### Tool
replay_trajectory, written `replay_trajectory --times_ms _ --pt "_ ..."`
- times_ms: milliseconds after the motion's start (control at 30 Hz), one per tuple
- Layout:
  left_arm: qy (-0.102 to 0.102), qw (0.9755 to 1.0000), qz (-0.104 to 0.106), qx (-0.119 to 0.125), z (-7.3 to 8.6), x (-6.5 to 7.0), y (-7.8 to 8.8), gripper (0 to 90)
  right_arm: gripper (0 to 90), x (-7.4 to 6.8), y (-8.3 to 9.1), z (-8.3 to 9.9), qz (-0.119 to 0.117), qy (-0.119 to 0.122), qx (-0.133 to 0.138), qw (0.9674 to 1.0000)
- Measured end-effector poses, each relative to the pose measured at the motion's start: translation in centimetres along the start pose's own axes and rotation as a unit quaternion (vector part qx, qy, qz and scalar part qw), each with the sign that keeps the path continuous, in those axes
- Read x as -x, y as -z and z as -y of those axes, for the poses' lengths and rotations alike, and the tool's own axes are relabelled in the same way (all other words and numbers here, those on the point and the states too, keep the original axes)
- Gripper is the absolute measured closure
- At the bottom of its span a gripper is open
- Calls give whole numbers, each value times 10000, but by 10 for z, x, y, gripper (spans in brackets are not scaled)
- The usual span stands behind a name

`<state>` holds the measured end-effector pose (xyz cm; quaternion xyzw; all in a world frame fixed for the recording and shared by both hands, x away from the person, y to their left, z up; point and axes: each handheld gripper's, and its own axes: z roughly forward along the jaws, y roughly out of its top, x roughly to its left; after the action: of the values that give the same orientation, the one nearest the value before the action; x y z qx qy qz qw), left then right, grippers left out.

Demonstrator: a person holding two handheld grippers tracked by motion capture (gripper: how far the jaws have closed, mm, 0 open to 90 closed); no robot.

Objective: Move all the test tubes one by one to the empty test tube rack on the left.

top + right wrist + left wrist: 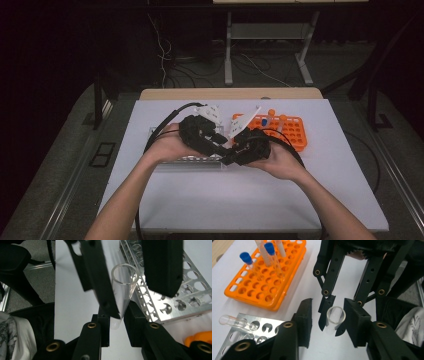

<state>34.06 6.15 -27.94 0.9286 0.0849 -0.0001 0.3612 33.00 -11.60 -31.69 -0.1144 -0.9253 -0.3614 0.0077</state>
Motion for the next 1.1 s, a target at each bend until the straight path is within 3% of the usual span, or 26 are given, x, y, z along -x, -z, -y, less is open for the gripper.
replay_trajectory --times_ms 200,400,567,800,900,967,1100 --pt "17 9998 169 -75 2 -1 2 736 749 0 -4 -2 -1 -3 21 10000" --pt "62 9997 210 -101 4 -5 4 745 736 1 -6 -3 -3 4 38 10000" --pt "150 9998 133 -91 6 -10 9 746 595 6 -2 1 129 -123 47 9998" --pt "223 9996 -103 -154 8 -25 17 746 452 13 12 11 429 -360 265 9981" --pt "298 9992 -227 -110 8 -33 21 746 351 15 19 15 556 -450 366 9968" --pt "327 9989 -314 -94 9 -38 24 746 237 16 23 18 682 -540 454 9952" --pt "436 9980 -448 -44 10 -51 28 746 108 17 32 24 726 -612 555 9939"
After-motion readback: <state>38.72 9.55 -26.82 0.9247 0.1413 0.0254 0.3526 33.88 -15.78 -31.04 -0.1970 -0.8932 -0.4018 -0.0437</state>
